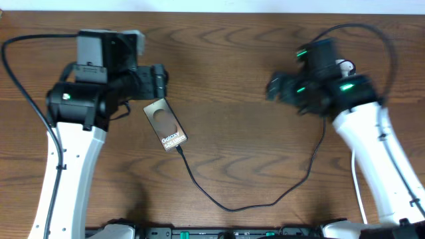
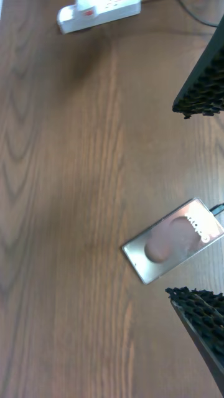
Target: Plug charger to phone and switch on socket
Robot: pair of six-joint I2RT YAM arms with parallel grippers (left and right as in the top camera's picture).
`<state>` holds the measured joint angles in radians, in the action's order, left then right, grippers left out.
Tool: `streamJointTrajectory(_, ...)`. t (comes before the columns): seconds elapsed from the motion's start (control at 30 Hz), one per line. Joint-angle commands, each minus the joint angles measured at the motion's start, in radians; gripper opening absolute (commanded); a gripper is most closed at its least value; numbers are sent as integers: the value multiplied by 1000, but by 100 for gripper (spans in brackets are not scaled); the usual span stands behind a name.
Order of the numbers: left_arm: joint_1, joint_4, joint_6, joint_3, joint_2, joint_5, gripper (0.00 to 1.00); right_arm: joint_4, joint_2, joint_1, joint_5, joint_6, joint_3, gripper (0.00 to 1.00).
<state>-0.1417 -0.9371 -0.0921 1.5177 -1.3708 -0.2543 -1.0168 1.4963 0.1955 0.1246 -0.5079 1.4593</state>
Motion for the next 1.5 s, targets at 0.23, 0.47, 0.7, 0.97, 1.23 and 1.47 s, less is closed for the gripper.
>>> streamJointTrajectory(0.23, -104, 2, 17, 0, 4, 39, 86, -201, 111, -639, 353, 374, 364, 99)
streamJointTrajectory(0.47, -104, 3, 17, 0, 3, 39, 86, -342, 330, -738, 394, 756, 409, 99)
streamJointTrajectory(0.7, -104, -9, 17, -3, 3, 39, 86, -367, 548, -732, 219, 478, 409, 99)
streamJointTrajectory(0.97, -104, -18, 17, -3, 3, 39, 86, -215, 625, -715, 422, 673, 409, 99)
streamJointTrajectory(1.23, -104, -25, 17, -3, 3, 39, 87, 26, 626, -678, 385, 752, 408, 99)
streamJointTrajectory(1.47, -104, -27, 16, -3, 2, 39, 86, 60, 637, -649, 382, 759, 386, 99)
